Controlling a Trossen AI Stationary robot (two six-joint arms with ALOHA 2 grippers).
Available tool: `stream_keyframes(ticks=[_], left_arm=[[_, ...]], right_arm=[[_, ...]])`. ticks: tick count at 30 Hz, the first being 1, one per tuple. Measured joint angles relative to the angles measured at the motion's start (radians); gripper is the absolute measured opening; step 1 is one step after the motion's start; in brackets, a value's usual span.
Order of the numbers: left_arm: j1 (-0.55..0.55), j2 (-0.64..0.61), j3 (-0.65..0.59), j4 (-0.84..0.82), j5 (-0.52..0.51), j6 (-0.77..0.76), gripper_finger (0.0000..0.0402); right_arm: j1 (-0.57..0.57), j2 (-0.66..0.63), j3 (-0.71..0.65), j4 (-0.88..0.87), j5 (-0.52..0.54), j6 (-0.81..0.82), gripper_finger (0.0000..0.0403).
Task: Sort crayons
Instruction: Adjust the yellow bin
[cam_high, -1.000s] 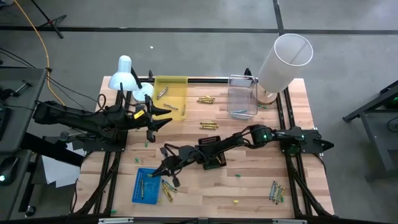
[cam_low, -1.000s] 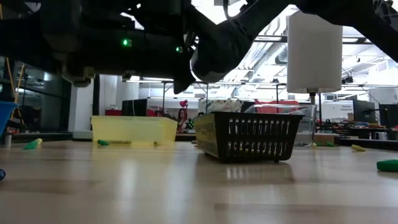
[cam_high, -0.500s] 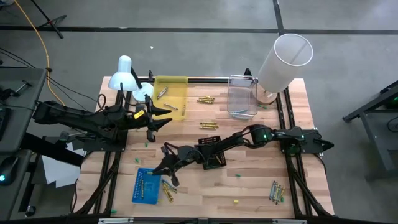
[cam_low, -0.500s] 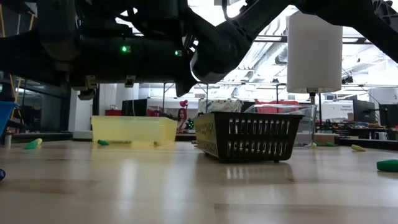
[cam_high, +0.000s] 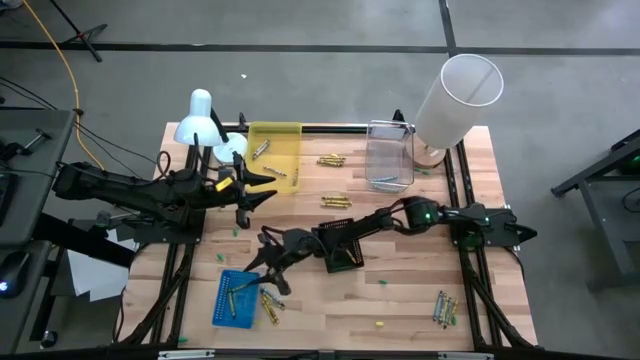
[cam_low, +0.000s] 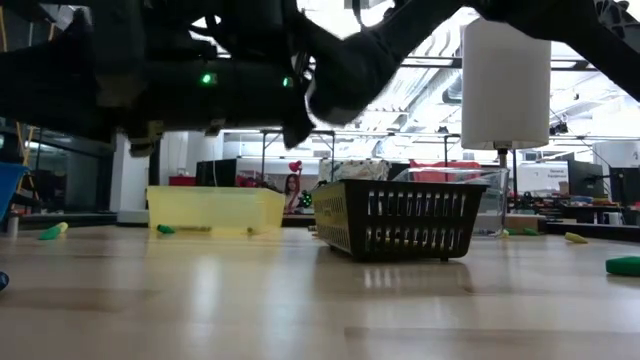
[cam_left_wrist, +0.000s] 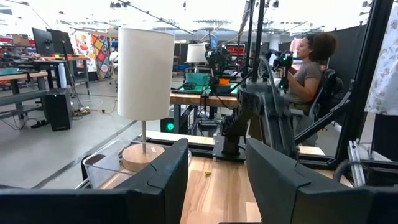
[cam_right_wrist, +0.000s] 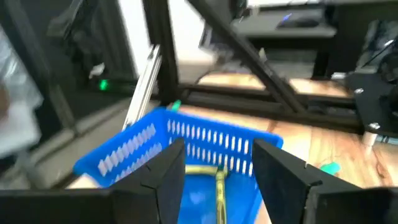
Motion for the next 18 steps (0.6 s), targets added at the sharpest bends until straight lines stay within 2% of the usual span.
stream_keyframes(ticks=[4,6,9,13,18], left_arm=[[0.0,0.0,0.0,-0.007,0.0,0.0,0.0146],[0.0,0.0,0.0,-0.009,0.0,-0.001,0.0146],[0.0,0.0,0.0,-0.013,0.0,-0.001,0.0146],[0.0,0.0,0.0,-0.017,0.0,-0.001,0.0146],[0.0,0.0,0.0,-0.015,0.0,0.0,0.0146]], right_arm=[[-0.012,-0.088,-0.004,-0.209,-0.004,-0.123,0.0178],[-0.016,-0.139,-0.024,-0.295,0.041,-0.198,0.0178],[-0.016,-0.244,-0.127,-0.347,0.179,-0.277,0.0179],[-0.015,-0.444,-0.417,-0.263,0.404,-0.316,0.0179],[-0.013,-0.743,-0.859,0.026,0.668,-0.289,0.0179]])
